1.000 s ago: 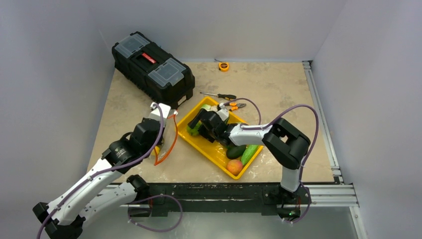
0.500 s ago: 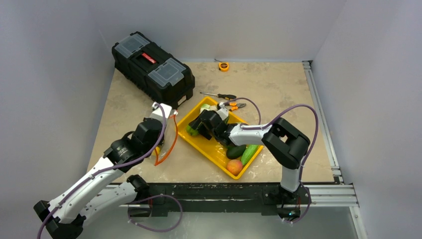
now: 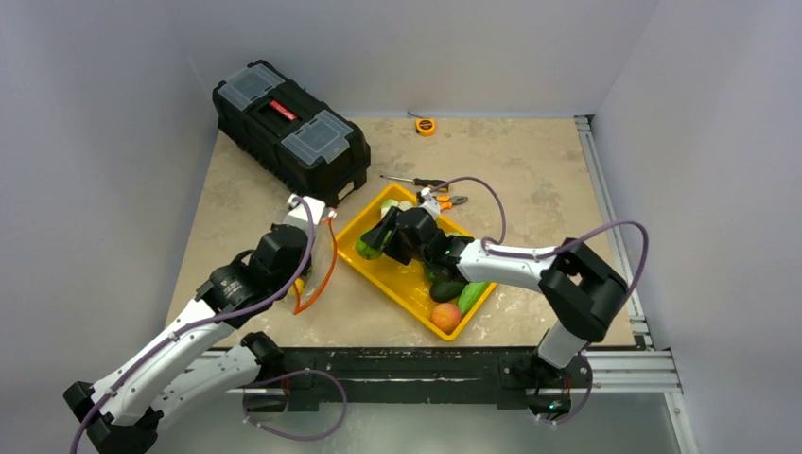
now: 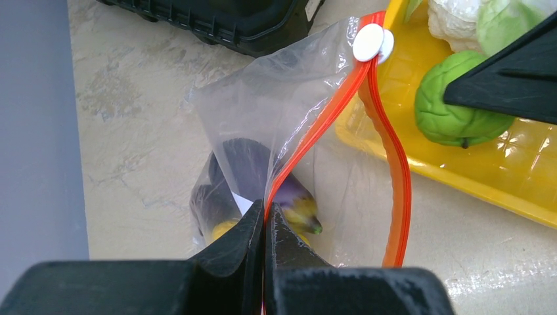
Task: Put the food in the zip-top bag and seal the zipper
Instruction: Pick up the fake fruit from the bin, then place the fake fruit in the zipper food storage bag.
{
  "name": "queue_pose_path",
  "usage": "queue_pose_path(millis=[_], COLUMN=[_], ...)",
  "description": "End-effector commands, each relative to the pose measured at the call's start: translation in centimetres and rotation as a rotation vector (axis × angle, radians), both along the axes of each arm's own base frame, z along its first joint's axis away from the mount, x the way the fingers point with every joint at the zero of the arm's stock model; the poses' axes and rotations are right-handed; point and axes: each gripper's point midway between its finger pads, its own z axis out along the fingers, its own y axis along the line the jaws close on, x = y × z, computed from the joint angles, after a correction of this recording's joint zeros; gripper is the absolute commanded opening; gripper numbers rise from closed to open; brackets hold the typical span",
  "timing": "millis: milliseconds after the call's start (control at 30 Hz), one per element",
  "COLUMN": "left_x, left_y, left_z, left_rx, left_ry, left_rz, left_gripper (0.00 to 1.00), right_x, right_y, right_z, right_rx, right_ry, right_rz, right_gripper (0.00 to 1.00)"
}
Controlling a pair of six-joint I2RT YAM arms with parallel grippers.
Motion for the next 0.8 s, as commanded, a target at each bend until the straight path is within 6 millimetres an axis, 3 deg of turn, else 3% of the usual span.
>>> queue_pose_path(millis=[0, 133, 200, 367, 533, 633, 767], left_x=[0.2, 0.2, 0.2, 0.2, 0.2, 0.2, 0.3], left_y=[0.3, 0.2, 0.2, -0.9, -0.8, -0.7, -0.8], left_z=[1.9, 1.8, 1.8, 1.4, 1.5, 1.5, 1.5], left_rx=[-0.04, -0.043, -0.039, -0.049, -0.048, -0.055, -0.058], left_ry=[-0.059, -0.056, -0.054, -0.033, -0.033, -0.035, -0.031], left_rz=[0.028, 0.025, 0.021, -0.041, -0.038, -0.037, -0.041], left_gripper=[0.0, 0.0, 0.0, 0.0, 0.0, 0.0, 0.0], right_x=[-0.7, -1.7, -2.4, -6.4, -10.5, -11.8, -12.0], right_y=[-2.2, -4.6, -5.0, -2.6, 0.0, 1.8, 3.9], right_z=[3.2, 4.2, 5.5, 10.4, 13.3, 14.3, 15.7], right_rx=[-0.064, -0.145, -0.153, -0.079, 0.017, 0.058, 0.075], right_ry=[-0.103, -0.155, -0.21, -0.395, -0.485, -0.513, -0.565], right_rz=[0.035, 0.059, 0.118, 0.33, 0.461, 0.493, 0.463], right_gripper=[0.12, 0.02, 0.0, 0.0, 0.0, 0.0, 0.0])
